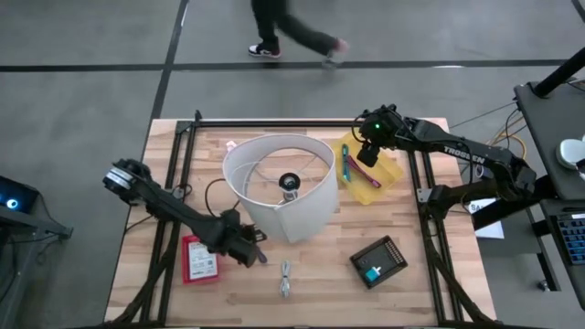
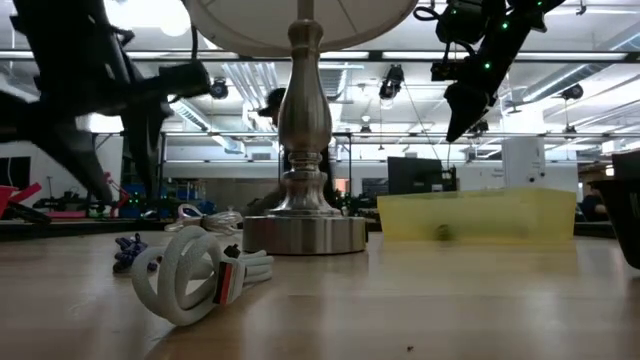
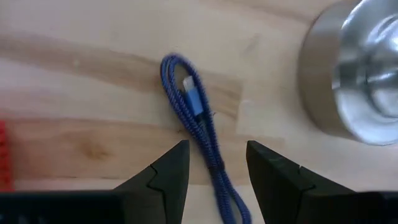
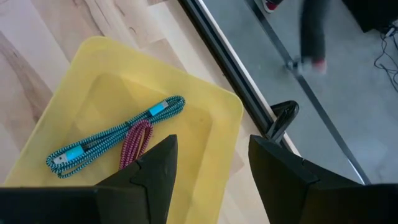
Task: Pick and place items into bin
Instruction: Put the dark blue USB cable into the yellow bin
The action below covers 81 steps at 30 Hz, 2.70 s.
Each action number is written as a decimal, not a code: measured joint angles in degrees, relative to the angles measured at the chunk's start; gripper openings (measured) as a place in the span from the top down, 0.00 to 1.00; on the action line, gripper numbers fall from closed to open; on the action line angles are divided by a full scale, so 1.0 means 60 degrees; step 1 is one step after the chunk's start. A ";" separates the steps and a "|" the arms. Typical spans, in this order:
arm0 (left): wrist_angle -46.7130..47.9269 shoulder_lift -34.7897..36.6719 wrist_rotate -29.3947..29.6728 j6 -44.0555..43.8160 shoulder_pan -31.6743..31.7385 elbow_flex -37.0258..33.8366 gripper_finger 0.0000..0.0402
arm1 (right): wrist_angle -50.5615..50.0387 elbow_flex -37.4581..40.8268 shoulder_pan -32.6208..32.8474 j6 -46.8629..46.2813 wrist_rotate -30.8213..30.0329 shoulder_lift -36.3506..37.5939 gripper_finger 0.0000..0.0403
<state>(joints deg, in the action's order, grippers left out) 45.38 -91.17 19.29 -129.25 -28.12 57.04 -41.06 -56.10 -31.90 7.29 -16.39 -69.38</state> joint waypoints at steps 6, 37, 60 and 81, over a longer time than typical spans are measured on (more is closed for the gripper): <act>-0.0601 -0.0878 -0.0216 -0.0152 0.0024 0.0011 0.64 | -0.0004 0.0000 0.0000 -0.0004 0.0004 0.0000 0.54; -0.1101 -0.1059 -0.0750 0.1168 0.0168 -0.0439 0.99 | -0.0114 0.0000 0.0000 0.0186 0.0019 0.0000 0.54; -0.1291 0.3260 -0.3395 0.7899 -0.0065 -0.0341 0.99 | -0.0200 0.0000 -0.0016 0.1004 0.0528 0.0087 0.54; -0.8509 0.0435 -0.3377 1.2290 -0.0958 0.0636 0.99 | -0.3318 0.0149 0.0290 0.2111 0.9719 0.1505 0.54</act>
<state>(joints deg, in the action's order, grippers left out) -5.68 -88.56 -0.97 -55.52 -33.87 60.85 -60.96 -55.20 -30.16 19.96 41.93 -60.36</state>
